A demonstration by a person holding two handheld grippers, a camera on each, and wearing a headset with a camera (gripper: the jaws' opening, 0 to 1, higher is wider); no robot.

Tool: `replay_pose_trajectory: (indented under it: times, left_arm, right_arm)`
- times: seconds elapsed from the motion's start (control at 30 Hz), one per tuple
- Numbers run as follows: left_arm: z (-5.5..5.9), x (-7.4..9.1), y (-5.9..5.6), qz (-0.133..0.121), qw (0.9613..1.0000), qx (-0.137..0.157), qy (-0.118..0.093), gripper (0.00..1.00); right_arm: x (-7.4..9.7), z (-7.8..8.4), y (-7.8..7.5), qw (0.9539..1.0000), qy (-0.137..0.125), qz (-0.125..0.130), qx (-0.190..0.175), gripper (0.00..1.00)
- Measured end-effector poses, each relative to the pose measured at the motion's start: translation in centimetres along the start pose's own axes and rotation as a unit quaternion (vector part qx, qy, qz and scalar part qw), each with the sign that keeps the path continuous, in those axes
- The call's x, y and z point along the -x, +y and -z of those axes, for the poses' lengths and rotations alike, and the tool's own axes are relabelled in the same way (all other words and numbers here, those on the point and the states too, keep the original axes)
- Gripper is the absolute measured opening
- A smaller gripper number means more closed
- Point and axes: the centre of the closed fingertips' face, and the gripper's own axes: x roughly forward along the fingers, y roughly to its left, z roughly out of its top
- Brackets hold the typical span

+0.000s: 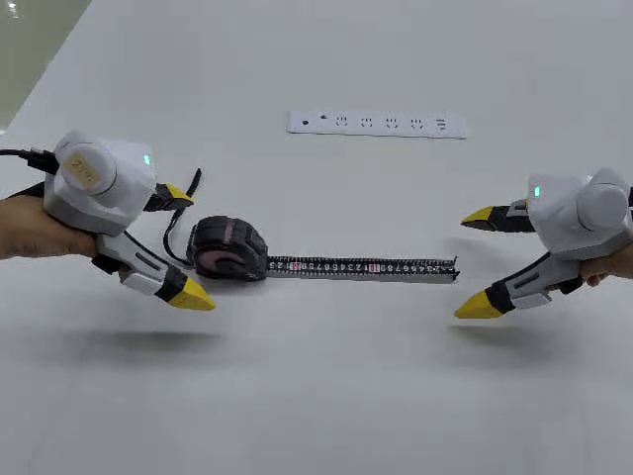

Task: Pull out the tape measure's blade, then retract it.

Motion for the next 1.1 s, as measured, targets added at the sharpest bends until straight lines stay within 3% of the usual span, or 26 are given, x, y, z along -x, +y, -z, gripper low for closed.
replay_pose_trajectory:
  times: [0.17, 0.5, 1.1]
  left_arm:
    - [0.0, 0.1, -0.2, 0.002, 1.0, 0.002, -0.003, 1.0]
    - [0.6, 0.5, 0.0, -0.006, 0.9999, 0.012, -0.001, 1.0]
    - [0.4, 2.1, -1.1, -0.032, 0.9985, 0.03, -0.034, 1.0]
  right_arm:
    - [0.1, -0.2, -0.1, 0.9999, -0.005, 0.006, -0.012, 1.0]
    - [0.4, -0.3, 0.1, 0.9999, -0.004, 0.009, -0.013, 1.0]
    - [2.2, -0.5, 1.4, 0.9983, -0.025, 0.035, -0.039, 1.0]
